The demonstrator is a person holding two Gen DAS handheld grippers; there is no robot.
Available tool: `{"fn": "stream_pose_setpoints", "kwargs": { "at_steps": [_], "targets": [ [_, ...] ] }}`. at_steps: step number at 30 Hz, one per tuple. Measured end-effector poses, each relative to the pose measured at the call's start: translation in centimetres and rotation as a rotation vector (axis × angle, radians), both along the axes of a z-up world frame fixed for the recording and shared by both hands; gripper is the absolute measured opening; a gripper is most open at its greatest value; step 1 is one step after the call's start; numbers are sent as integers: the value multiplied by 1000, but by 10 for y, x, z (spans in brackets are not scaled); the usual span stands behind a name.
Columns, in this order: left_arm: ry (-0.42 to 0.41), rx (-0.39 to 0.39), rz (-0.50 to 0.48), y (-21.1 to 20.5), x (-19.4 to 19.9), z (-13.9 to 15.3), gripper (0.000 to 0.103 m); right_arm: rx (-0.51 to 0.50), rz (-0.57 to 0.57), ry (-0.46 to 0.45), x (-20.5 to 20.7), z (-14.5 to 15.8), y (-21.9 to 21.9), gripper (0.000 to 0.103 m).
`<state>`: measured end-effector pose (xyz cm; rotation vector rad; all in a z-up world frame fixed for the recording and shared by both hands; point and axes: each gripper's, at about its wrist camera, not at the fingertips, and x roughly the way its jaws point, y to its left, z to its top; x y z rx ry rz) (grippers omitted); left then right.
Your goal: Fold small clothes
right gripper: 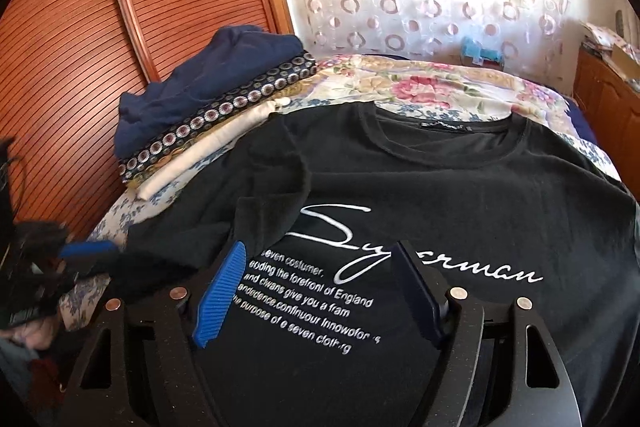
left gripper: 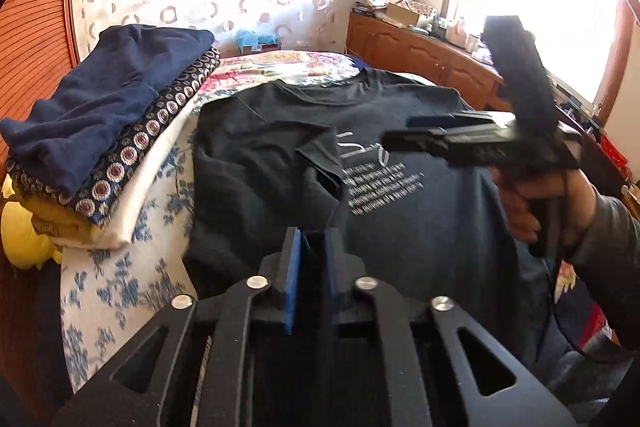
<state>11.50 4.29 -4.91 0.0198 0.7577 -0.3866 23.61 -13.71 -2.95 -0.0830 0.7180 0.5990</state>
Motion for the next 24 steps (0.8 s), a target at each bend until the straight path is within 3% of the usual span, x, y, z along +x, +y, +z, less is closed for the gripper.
{"fn": "stream_pose_setpoints", "kwargs": {
  "at_steps": [1,3,7,9,11,14,21,24],
  "targets": [
    [-2,-2,-2,0,-3,1,26,3,-3,5,2,0,0,77],
    [-23,10,12,2,-8,2,45,3,-3,12,4,0,4,77],
    [-31,5,55,16,-10,2,55,-10,14,12,10,1,20,77],
    [-38,11,80,25,-8,0,68,-7,24,12,14,2,28,77],
    [-36,17,98,33,-8,-2,68,2,34,25,19,3,39,77],
    [-30,31,121,40,-5,-8,78,-6,52,40,28,0,56,77],
    [17,65,191,47,11,-32,79,-145,46,75,42,-28,85,71],
    [51,86,233,51,20,-41,79,-191,26,70,48,-33,85,64]
  ]
}}
